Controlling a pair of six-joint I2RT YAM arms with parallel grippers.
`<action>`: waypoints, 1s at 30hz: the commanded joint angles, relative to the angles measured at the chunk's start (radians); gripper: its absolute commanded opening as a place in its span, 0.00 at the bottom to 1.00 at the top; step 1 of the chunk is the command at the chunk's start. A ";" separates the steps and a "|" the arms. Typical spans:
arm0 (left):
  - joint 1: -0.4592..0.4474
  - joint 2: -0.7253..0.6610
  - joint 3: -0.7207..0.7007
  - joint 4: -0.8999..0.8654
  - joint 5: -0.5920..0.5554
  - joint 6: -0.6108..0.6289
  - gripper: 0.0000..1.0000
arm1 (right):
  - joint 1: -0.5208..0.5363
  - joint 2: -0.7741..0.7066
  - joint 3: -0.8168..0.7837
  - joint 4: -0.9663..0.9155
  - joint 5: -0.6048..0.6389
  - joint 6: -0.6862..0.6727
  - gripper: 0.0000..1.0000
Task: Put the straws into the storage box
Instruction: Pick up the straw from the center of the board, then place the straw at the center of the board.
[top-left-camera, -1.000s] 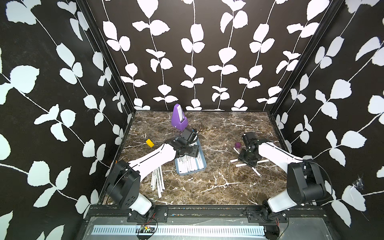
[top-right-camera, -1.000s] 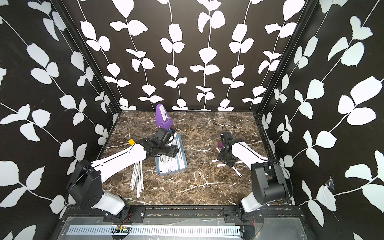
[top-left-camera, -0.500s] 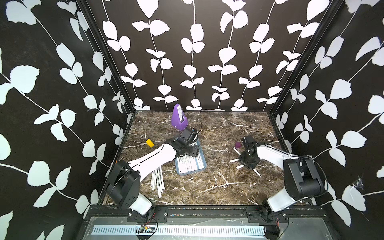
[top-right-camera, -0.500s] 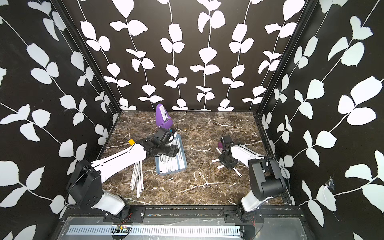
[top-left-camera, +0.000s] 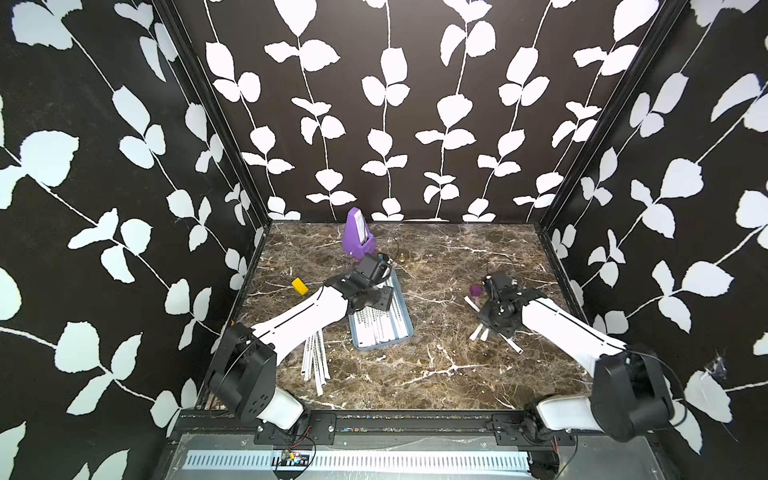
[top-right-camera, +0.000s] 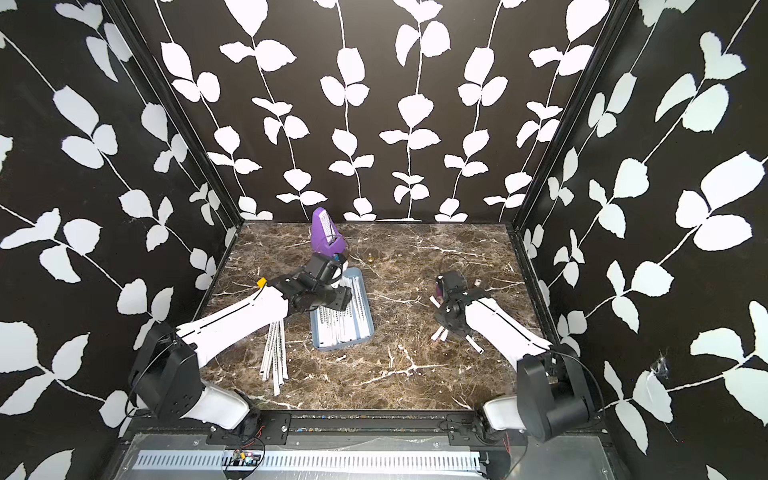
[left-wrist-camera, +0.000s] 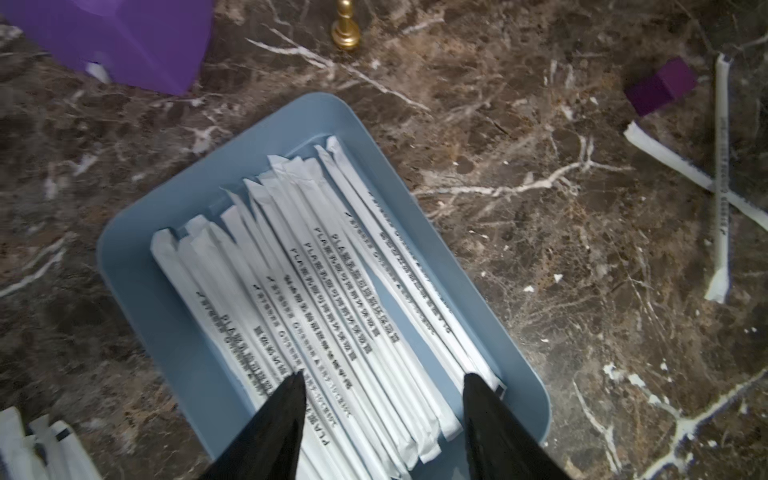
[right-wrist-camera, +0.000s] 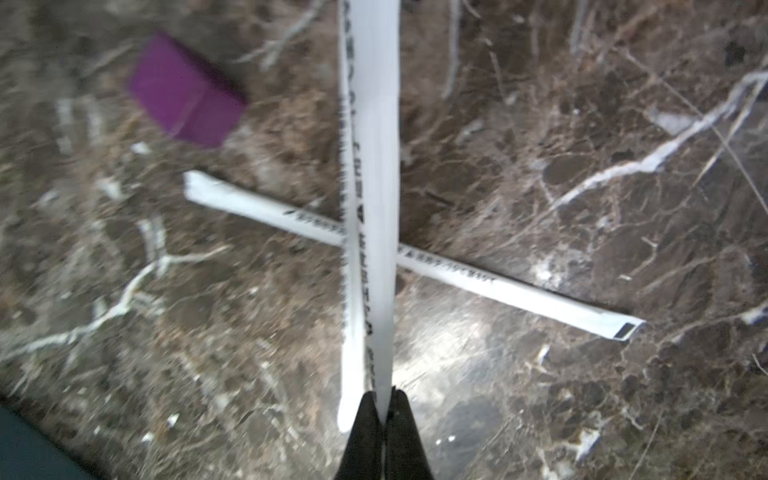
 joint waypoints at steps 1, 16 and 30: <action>0.074 -0.077 -0.041 0.017 0.043 -0.038 0.62 | 0.137 0.082 0.171 -0.101 0.123 -0.124 0.01; 0.146 -0.134 -0.115 -0.015 0.029 -0.050 0.62 | 0.418 0.545 0.382 -0.323 0.144 -0.445 0.10; 0.165 -0.143 -0.108 -0.040 0.001 -0.019 0.62 | 0.233 0.374 0.321 -0.094 -0.287 -0.408 0.36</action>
